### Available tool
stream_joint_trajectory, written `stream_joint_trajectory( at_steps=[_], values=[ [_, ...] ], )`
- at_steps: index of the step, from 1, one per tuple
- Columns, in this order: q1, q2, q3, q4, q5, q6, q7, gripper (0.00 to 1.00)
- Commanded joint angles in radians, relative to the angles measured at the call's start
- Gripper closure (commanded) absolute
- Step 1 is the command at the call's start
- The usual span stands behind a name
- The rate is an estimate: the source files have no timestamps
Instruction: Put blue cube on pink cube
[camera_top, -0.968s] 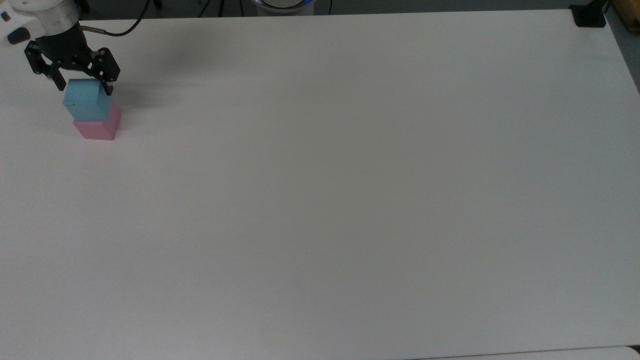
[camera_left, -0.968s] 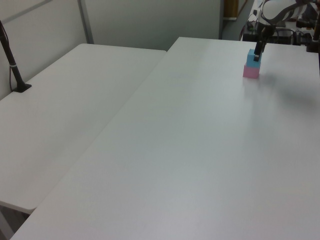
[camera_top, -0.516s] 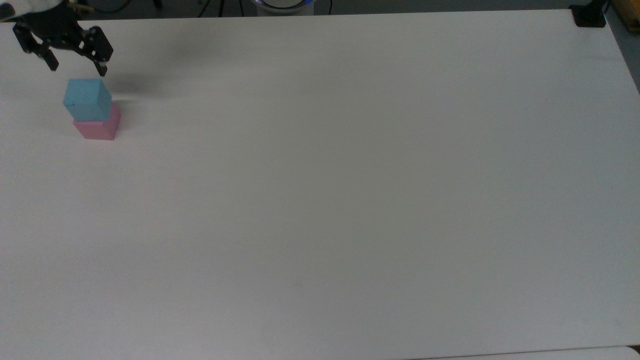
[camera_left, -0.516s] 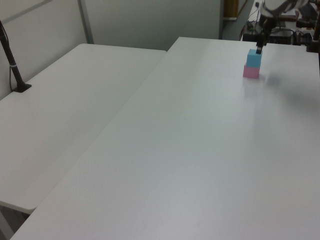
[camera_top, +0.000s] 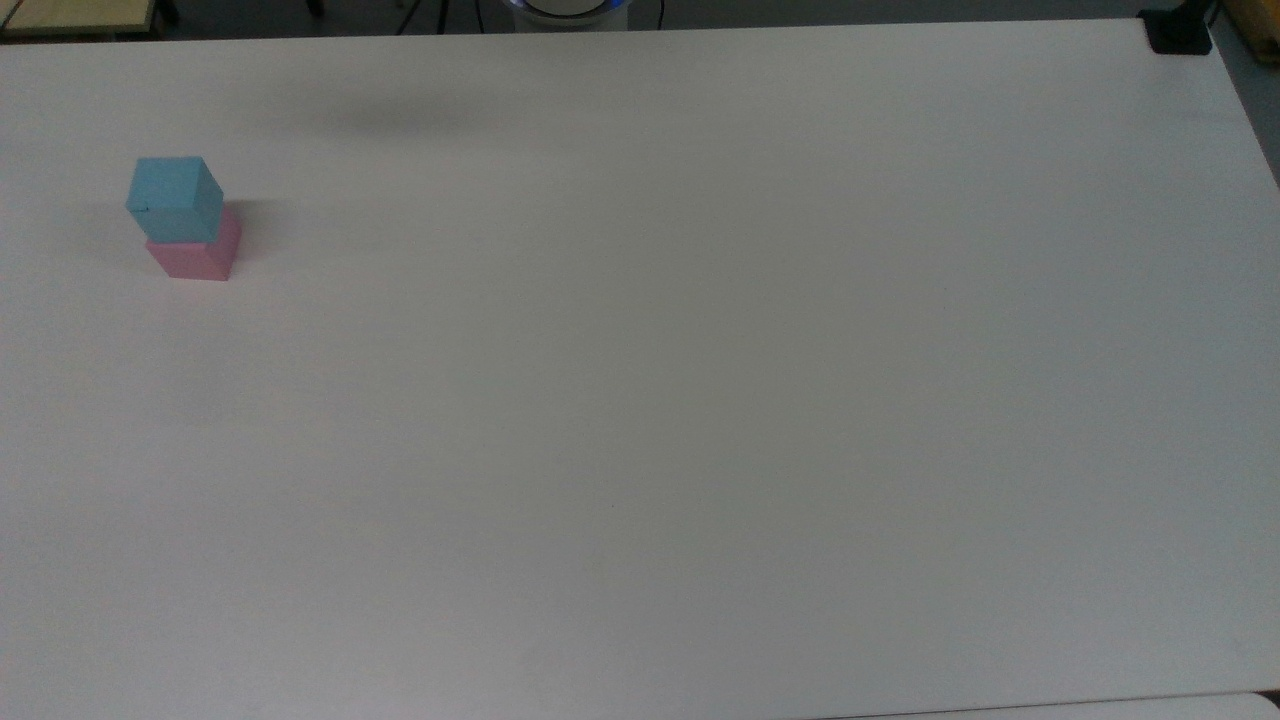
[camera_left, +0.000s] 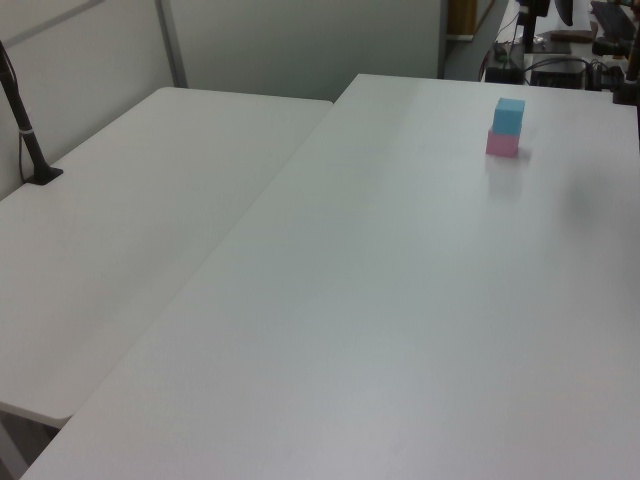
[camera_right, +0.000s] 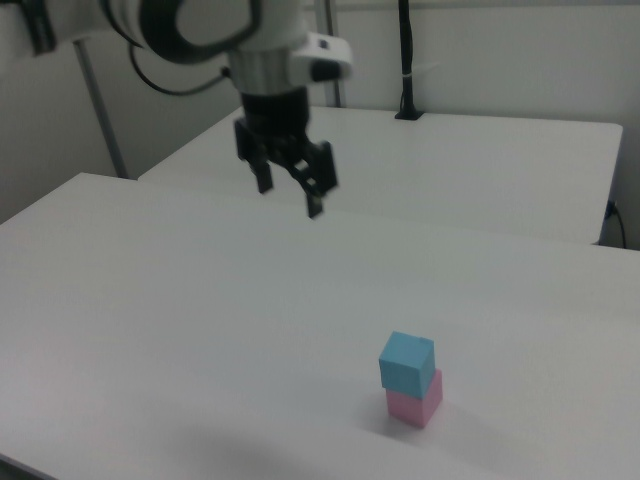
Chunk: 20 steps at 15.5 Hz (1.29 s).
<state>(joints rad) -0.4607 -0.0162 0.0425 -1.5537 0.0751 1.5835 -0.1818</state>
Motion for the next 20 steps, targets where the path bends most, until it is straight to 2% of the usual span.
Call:
stream_joint_trajectory(
  at_steps=[1,3,4,5,9,12,15,20],
  values=[
    [0.222,-0.036,-0.079,-0.006,-0.003,-0.007,0.182,0.00],
    [0.369,-0.034,-0.165,-0.006,-0.012,-0.004,0.211,0.00],
    [0.426,-0.033,-0.197,-0.006,-0.018,-0.002,0.215,0.00],
    [0.451,-0.028,-0.207,-0.006,-0.020,0.000,0.214,0.00],
    [0.465,-0.025,-0.201,-0.040,-0.023,0.119,0.153,0.00],
    [0.464,-0.028,-0.201,-0.045,-0.024,0.107,0.039,0.00],
    [0.470,-0.024,-0.193,-0.043,-0.057,0.063,0.024,0.00],
    [0.468,-0.011,-0.196,-0.048,-0.031,0.075,0.036,0.00]
  ],
)
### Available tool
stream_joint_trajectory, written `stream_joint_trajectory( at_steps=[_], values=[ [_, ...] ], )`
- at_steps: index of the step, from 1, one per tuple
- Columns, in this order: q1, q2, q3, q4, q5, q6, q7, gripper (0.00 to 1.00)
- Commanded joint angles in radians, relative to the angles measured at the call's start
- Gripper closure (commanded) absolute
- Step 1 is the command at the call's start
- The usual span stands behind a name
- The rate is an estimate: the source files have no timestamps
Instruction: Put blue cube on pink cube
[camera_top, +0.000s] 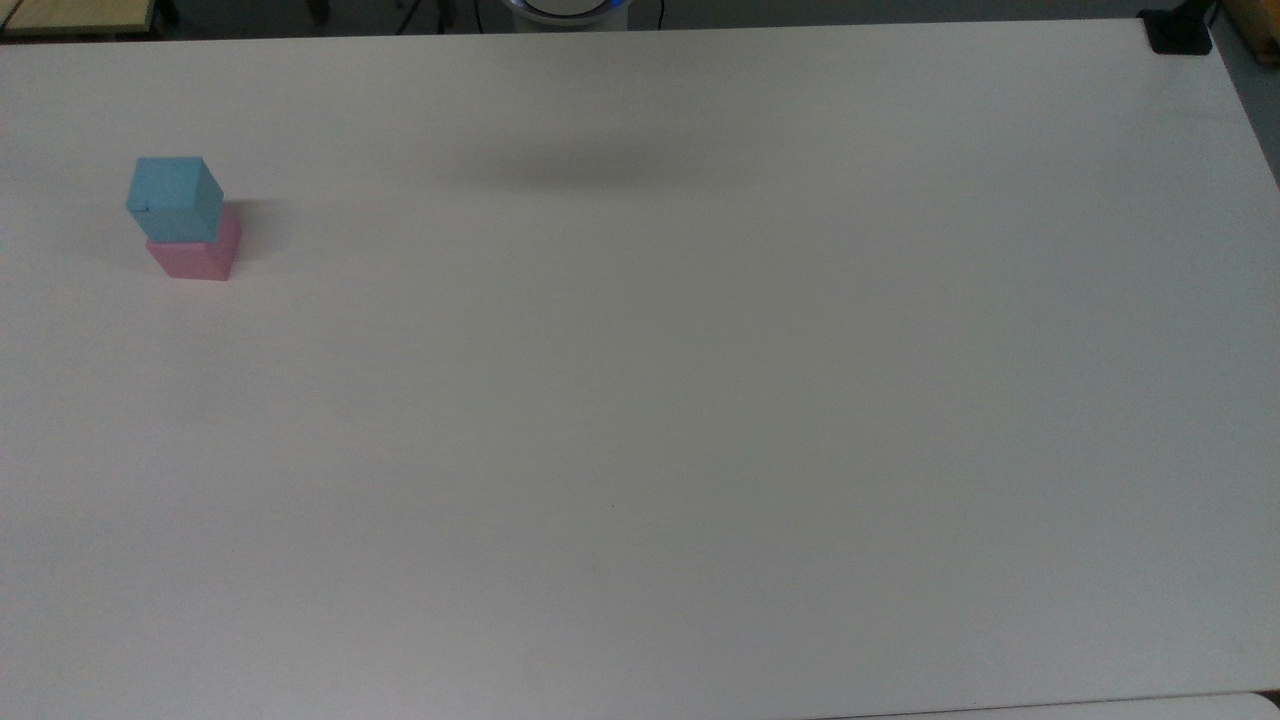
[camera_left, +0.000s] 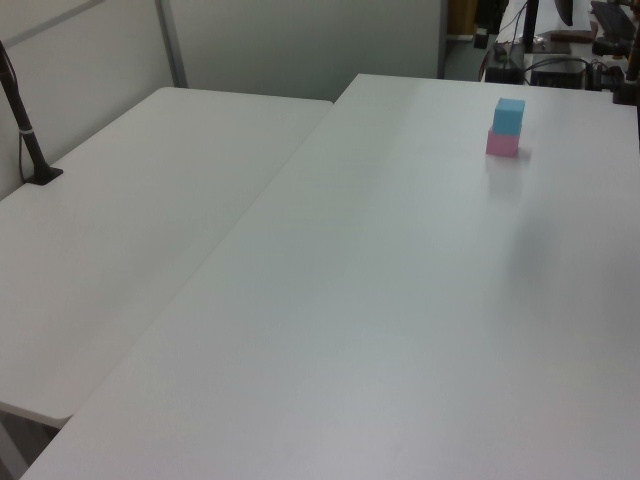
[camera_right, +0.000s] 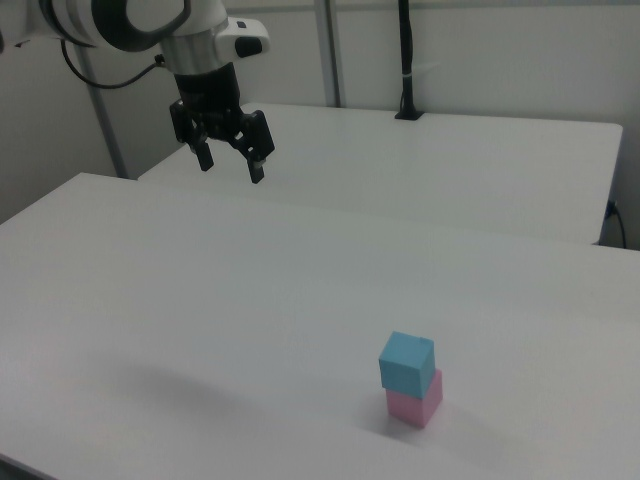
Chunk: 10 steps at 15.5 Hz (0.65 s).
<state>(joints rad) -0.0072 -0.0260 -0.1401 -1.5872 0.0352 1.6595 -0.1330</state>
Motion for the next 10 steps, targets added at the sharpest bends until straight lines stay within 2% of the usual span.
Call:
stream_joint_trajectory(
  at_steps=[1,10],
  values=[
    [0.013,0.004,-0.013,-0.014,0.018,-0.001,-0.013,0.00],
    [0.018,0.003,-0.019,-0.011,0.015,0.029,-0.014,0.00]
  ],
)
